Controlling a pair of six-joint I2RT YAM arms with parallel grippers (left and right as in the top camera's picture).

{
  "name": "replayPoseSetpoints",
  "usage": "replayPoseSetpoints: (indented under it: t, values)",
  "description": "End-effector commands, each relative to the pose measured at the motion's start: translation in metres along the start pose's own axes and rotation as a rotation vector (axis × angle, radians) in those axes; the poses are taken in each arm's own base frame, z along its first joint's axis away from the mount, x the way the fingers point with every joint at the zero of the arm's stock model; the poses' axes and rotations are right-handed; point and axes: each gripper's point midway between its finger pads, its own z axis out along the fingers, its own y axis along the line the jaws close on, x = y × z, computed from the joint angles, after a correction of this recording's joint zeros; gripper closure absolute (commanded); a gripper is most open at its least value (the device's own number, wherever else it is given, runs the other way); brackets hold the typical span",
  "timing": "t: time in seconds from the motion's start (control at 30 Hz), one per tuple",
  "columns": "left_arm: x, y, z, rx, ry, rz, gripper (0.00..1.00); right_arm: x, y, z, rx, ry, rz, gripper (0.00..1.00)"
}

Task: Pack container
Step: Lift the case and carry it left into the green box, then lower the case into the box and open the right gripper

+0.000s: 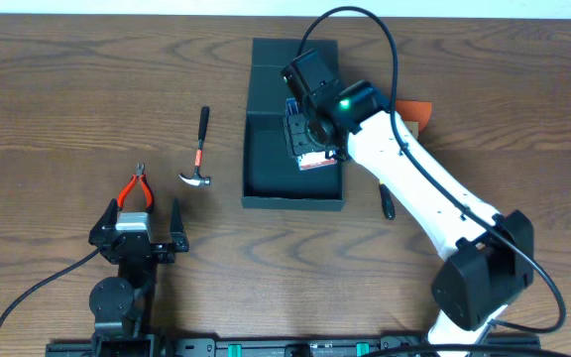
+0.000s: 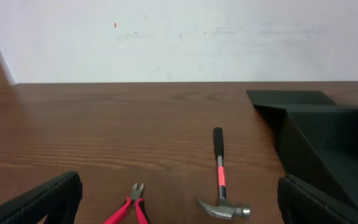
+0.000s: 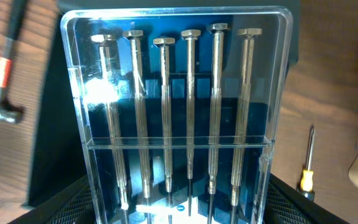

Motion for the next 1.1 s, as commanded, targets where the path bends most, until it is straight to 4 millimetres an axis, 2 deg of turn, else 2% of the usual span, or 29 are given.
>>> replayPoseSetpoints:
  t: [0.0,0.2,0.33,0.63,0.9,1.07]
  values:
    - [0.008,-0.003,0.0,0.017,0.019,0.014,0.01,0.015,-0.004,0.026,0.051,0.071,0.033,0.61]
    - [0.008,-0.003,0.0,0.017,0.019,0.014,0.01,0.034,-0.006,0.058,0.092,0.169,0.066,0.6]
    - [0.008,-0.003,0.0,0.017,0.019,0.014,0.01,0.041,-0.008,0.07,0.112,0.2,0.101,0.6]
    - [0.008,-0.003,0.0,0.017,0.019,0.014,0.02,0.038,-0.007,0.072,0.119,0.183,0.223,0.6]
    - [0.008,-0.003,0.0,0.017,0.019,0.014,0.01,0.037,-0.006,0.073,0.117,0.175,0.233,0.59]
    - [0.008,-0.003,0.0,0.017,0.019,0.014,0.02,0.043,-0.008,0.079,0.121,0.184,0.232,0.58]
